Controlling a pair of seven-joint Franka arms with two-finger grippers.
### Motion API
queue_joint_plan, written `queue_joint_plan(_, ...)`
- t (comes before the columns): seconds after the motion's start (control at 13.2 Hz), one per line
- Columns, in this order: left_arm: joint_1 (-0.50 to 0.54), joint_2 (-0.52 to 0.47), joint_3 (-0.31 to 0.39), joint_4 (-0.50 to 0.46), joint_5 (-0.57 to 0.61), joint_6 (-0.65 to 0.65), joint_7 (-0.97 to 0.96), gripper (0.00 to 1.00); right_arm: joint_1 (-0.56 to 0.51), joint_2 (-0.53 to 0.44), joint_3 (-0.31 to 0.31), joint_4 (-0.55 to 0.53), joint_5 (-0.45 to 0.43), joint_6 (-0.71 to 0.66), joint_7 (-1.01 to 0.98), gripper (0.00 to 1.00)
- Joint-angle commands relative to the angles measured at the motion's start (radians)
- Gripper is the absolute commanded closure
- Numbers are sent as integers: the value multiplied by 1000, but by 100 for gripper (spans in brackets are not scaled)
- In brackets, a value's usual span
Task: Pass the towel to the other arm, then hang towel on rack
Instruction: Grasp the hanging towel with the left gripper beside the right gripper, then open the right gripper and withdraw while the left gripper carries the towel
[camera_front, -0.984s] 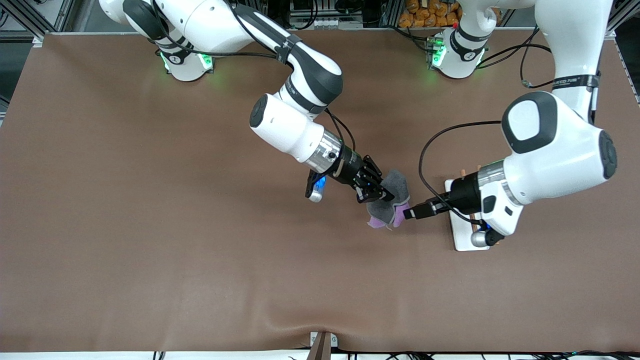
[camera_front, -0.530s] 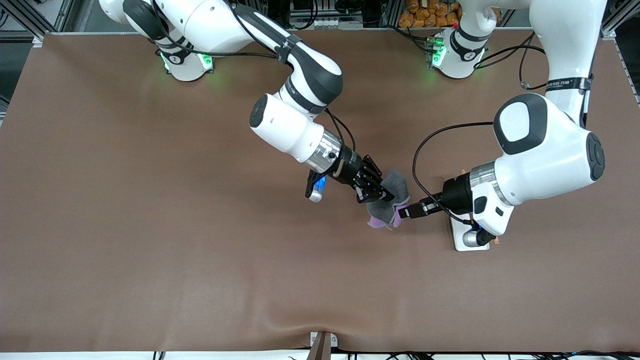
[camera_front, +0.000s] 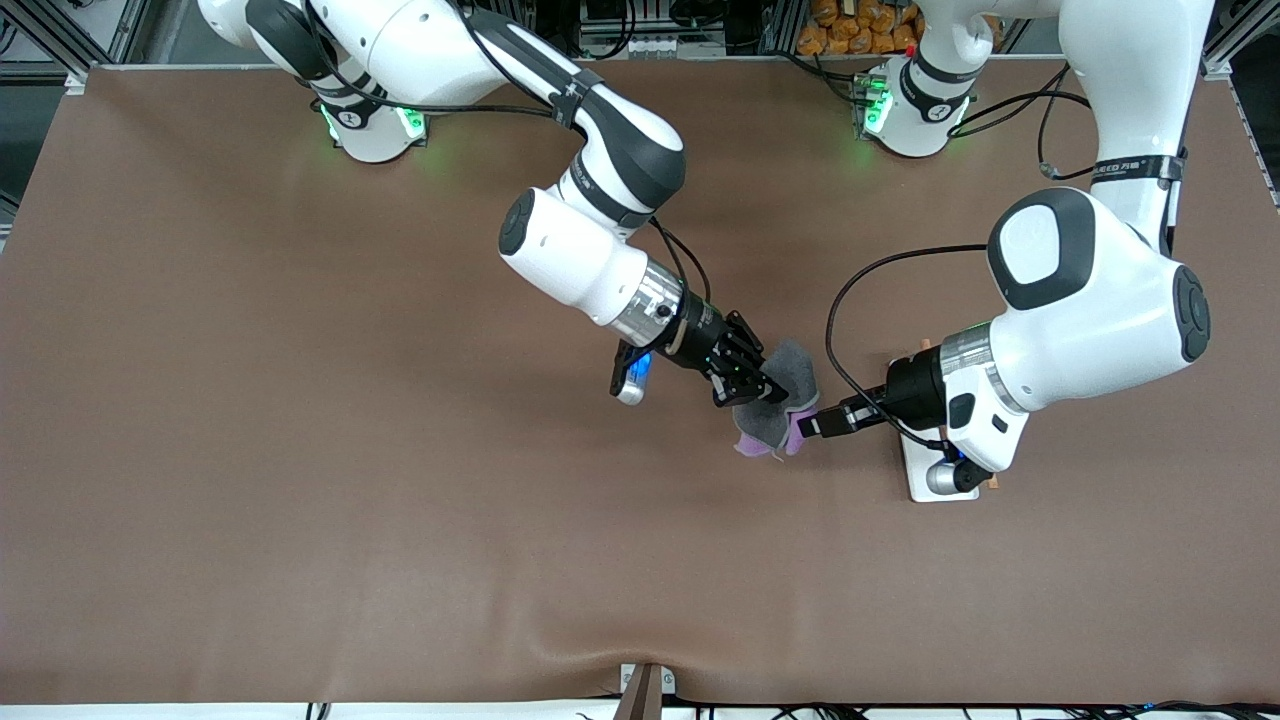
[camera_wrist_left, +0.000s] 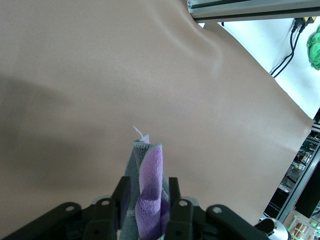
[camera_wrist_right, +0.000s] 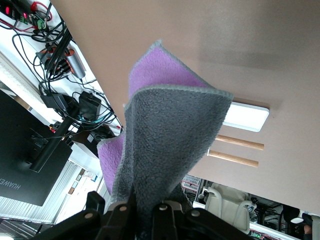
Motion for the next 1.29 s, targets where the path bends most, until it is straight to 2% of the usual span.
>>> queue_joint_plan(0.0, -4, 12, 2, 23, -3, 6, -11, 67, 9, 2, -8, 9, 21, 5, 4, 100)
queue_joint_plan(0.15, 1, 12, 2, 21, -3, 6, -8, 73, 7, 2, -8, 9, 21, 5, 4, 100)
queue_joint_plan(0.3, 2, 12, 2, 21, -5, 6, -7, 83, 7, 2, -8, 9, 21, 5, 3, 100)
queue_joint_plan(0.76, -5, 13, 2, 21, -8, 6, -13, 94, 4, -4, -9, 7, 12, 2, 3, 100)
queue_joint_plan(0.83, -5, 13, 2, 21, -7, 6, -13, 99, 0, -2, -9, 6, 15, 1, 3, 87)
queue_joint_plan(0.91, -5, 12, 2, 21, -5, 4, -10, 100, 6, -2, -11, 4, 8, -1, 3, 32)
queue_joint_plan(0.98, -4, 10, 2, 21, -5, 3, -7, 100, 7, -4, -14, -8, 6, -1, 0, 16)
queue_joint_plan(1.06, -2, 6, 2, 23, -4, -2, -5, 100, 6, -4, -14, -14, 5, -1, -2, 10)
queue_joint_plan(1.14, -1, -2, 5, 23, -2, -8, -4, 100, 6, -2, -14, -16, 5, -1, 0, 0)
queue_joint_plan(1.21, 7, -10, 5, 23, -2, -17, -2, 100, 4, -4, -15, -19, 5, -1, -2, 0)
